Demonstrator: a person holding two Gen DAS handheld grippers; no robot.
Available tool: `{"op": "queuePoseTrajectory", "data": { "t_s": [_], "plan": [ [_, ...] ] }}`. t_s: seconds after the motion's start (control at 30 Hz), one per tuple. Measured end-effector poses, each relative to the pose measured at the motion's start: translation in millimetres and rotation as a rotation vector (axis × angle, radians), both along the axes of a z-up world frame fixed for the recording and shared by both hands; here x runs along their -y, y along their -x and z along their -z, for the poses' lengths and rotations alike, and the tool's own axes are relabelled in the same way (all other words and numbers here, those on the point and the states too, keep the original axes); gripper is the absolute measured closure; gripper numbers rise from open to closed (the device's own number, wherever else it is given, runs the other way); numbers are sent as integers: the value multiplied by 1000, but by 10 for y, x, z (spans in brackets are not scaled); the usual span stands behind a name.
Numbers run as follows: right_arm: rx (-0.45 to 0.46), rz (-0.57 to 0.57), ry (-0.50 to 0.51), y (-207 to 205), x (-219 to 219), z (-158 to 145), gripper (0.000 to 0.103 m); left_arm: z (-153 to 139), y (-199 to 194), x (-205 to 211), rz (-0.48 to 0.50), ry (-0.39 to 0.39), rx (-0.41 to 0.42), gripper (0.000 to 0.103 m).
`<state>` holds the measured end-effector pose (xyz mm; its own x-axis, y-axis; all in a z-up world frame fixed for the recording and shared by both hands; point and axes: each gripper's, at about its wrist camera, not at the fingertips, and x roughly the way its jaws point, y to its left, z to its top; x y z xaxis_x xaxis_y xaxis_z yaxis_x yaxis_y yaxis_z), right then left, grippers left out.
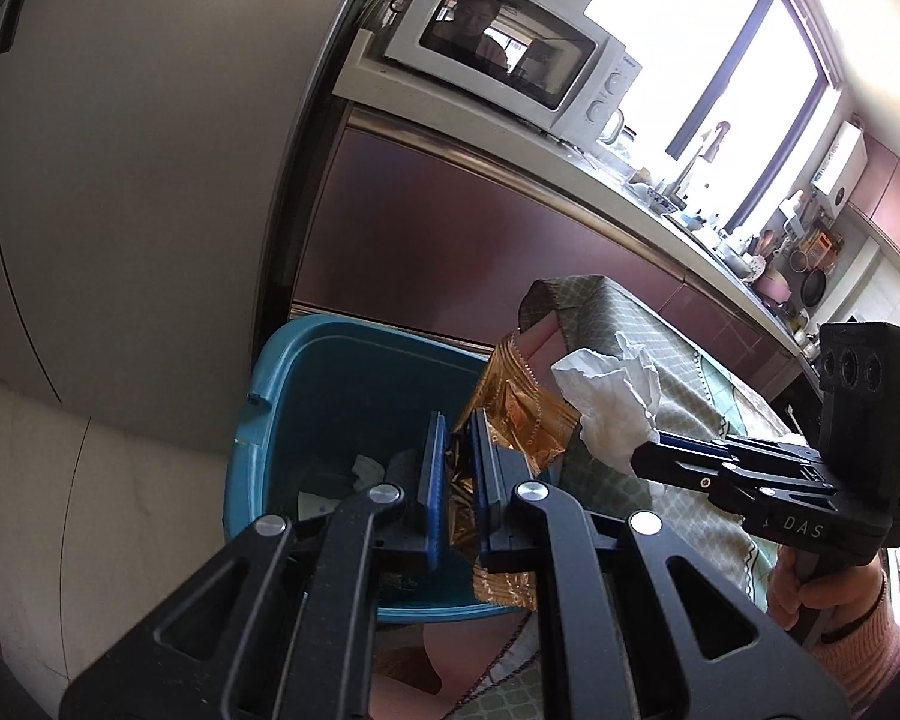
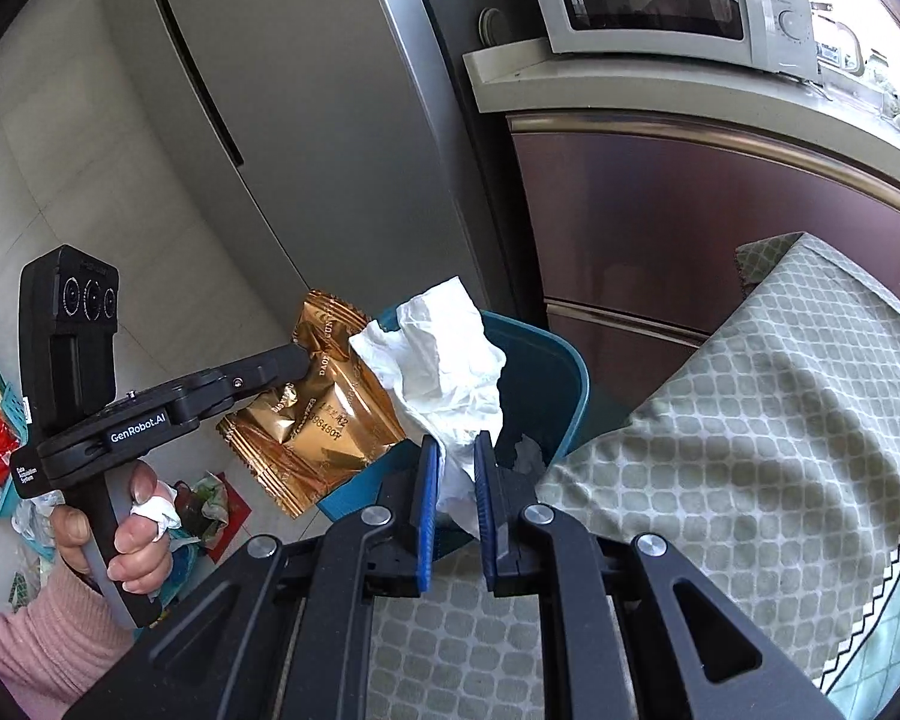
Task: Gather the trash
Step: 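Carry the gold wrapper and tissue in both tools toward the teal bin, then open both tools to drop the gold wrapper and tissue into the bin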
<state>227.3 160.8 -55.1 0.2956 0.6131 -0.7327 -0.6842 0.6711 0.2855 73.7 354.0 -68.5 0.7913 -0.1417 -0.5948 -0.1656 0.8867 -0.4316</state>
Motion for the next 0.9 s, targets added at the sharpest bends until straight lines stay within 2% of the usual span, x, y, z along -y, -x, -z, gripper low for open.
{"op": "queuePoseTrajectory", "data": {
  "t_s": [0.4, 0.5, 0.6, 0.73, 0.9],
  "plan": [
    [-75, 12, 56, -215, -303, 260, 89, 420, -420, 9, -22, -52, -95, 93],
    [-75, 18, 48, -205, -268, 285, 81, 522, -514, 58, -26, -77, -127, 90],
    [-75, 23, 28, -186, -200, 271, 80, 590, -583, 133, -18, -95, -146, 90],
    [-65, 27, -7, -117, -32, 204, 80, 569, -565, 242, 7, -92, -124, 90],
    [-29, 37, -65, 79, 273, 17, 77, 354, -433, 459, 61, -115, -54, 82]
  ]
}}
